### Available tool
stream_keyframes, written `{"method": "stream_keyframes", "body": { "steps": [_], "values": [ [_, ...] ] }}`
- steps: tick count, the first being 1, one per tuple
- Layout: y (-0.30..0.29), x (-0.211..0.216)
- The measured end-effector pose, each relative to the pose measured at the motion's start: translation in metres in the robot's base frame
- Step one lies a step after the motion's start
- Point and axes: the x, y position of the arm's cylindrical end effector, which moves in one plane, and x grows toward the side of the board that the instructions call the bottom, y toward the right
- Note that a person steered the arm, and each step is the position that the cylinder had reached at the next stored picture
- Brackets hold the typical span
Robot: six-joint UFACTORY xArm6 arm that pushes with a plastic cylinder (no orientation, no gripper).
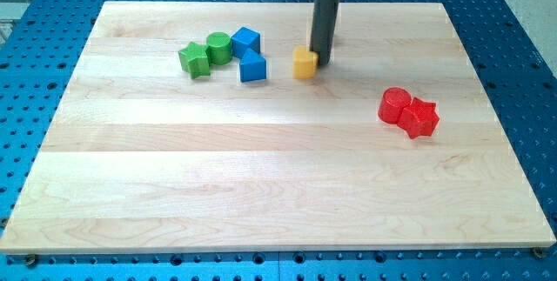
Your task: Move heart to the bottom right of triangle
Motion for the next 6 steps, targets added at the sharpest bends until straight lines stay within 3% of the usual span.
{"method": "stream_keyframes", "body": {
  "steps": [1, 4, 6],
  "values": [
    [-0.009, 0.024],
    [-0.042, 0.000],
    [-0.070, 0.030]
  ]
}}
